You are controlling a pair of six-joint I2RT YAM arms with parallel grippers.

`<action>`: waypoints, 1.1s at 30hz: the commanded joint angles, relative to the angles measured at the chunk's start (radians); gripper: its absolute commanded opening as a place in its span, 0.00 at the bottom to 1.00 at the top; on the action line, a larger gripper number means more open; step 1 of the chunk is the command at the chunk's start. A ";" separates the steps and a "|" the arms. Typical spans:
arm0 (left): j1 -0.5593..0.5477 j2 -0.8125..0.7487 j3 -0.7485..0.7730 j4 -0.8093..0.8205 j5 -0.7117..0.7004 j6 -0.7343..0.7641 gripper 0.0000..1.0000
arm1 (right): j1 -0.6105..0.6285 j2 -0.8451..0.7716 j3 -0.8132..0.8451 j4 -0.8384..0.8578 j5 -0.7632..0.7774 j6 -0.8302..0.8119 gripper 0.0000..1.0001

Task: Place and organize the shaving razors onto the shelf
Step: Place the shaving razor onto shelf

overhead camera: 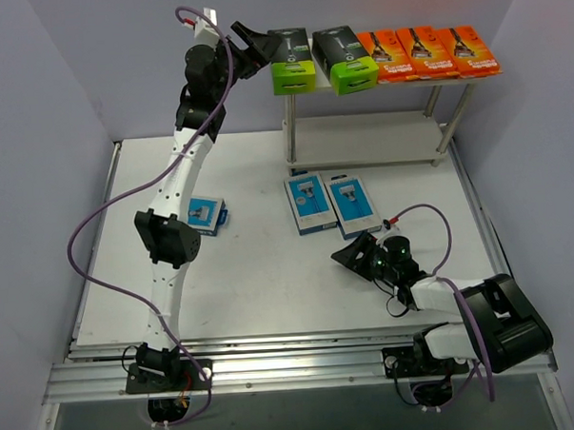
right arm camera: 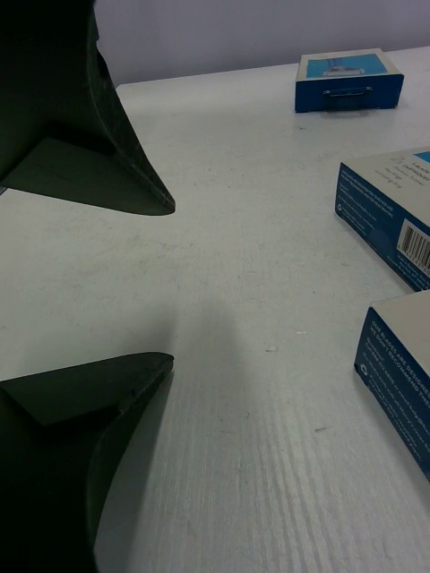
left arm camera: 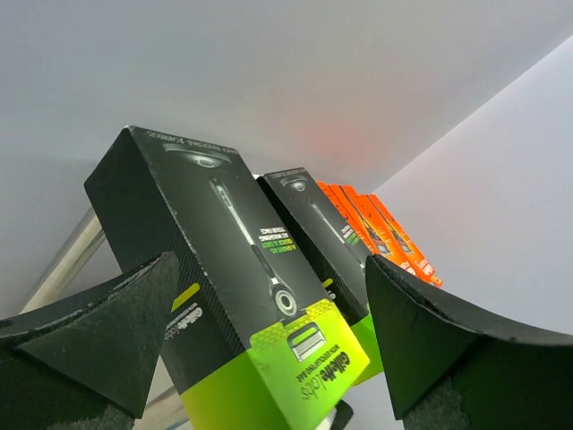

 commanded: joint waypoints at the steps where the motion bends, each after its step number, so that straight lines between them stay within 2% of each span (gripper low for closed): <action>1: -0.002 0.037 0.041 0.056 0.017 -0.020 0.94 | -0.012 0.034 0.000 -0.080 0.014 -0.042 0.59; 15: -0.017 0.040 0.038 0.070 0.024 -0.007 0.94 | -0.018 0.106 0.006 -0.029 -0.006 -0.045 0.59; 33: -0.058 0.054 0.036 0.068 0.008 0.008 0.94 | -0.020 0.115 0.003 -0.015 -0.016 -0.048 0.59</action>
